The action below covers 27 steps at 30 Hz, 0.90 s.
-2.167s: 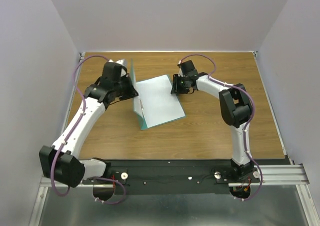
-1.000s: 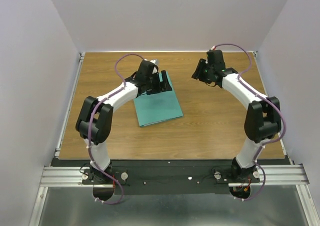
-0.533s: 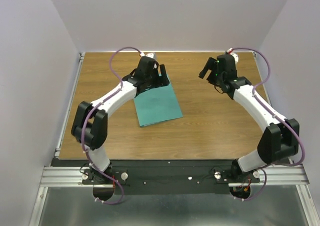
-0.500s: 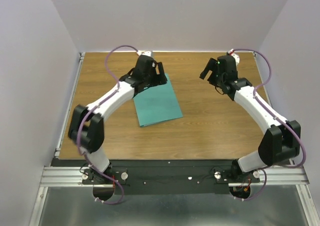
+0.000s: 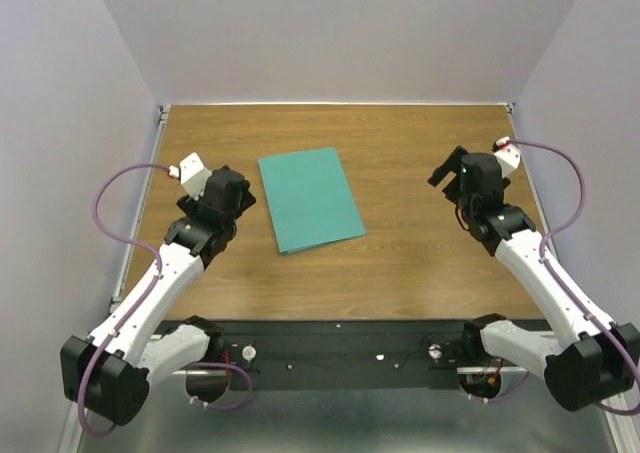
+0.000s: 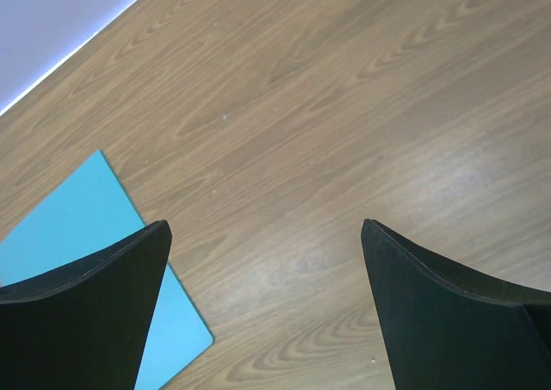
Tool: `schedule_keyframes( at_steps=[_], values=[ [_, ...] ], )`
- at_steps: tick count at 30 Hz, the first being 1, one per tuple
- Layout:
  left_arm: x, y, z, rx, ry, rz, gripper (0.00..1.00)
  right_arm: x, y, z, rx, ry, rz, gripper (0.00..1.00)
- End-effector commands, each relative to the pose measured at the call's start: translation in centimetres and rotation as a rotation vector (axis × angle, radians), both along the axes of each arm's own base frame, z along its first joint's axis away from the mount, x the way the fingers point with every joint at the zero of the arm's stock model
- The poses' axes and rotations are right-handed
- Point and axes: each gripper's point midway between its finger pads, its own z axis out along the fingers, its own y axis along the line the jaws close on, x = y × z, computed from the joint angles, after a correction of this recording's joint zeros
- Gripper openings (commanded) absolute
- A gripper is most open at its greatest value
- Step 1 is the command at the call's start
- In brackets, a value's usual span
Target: Put the files into the folder
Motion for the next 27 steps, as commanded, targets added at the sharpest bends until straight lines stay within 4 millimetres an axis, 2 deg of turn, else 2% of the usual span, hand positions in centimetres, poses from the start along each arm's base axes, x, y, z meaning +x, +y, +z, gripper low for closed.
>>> schedule_keyframes(
  at_steps=[1,5,6,10,27],
  values=[
    [-2.1,3.4,-1.9,-0.025,-0.039,0.157,0.89,-2.1,-2.3,-1.0,-0.007,-0.023,-0.113,1.0],
    [-2.9,3.7,-1.6,-0.06,-0.101,0.154,0.89,-3.6,-3.4,-1.7,-0.015,-0.038,-0.148,1.0],
    [-3.2,4.0,-0.9,-0.069,-0.13,0.163,0.89,-4.1,-3.6,-2.0,-0.009,-0.042,-0.156,1.0],
    [-3.7,4.2,-0.2,-0.096,-0.174,0.165,0.89,-4.9,-3.9,-2.0,-0.009,-0.058,-0.16,1.0],
    [-3.2,3.9,-0.2,-0.084,-0.16,0.152,0.89,-5.6,-4.9,-2.1,-0.027,-0.073,-0.202,1.0]
  ],
)
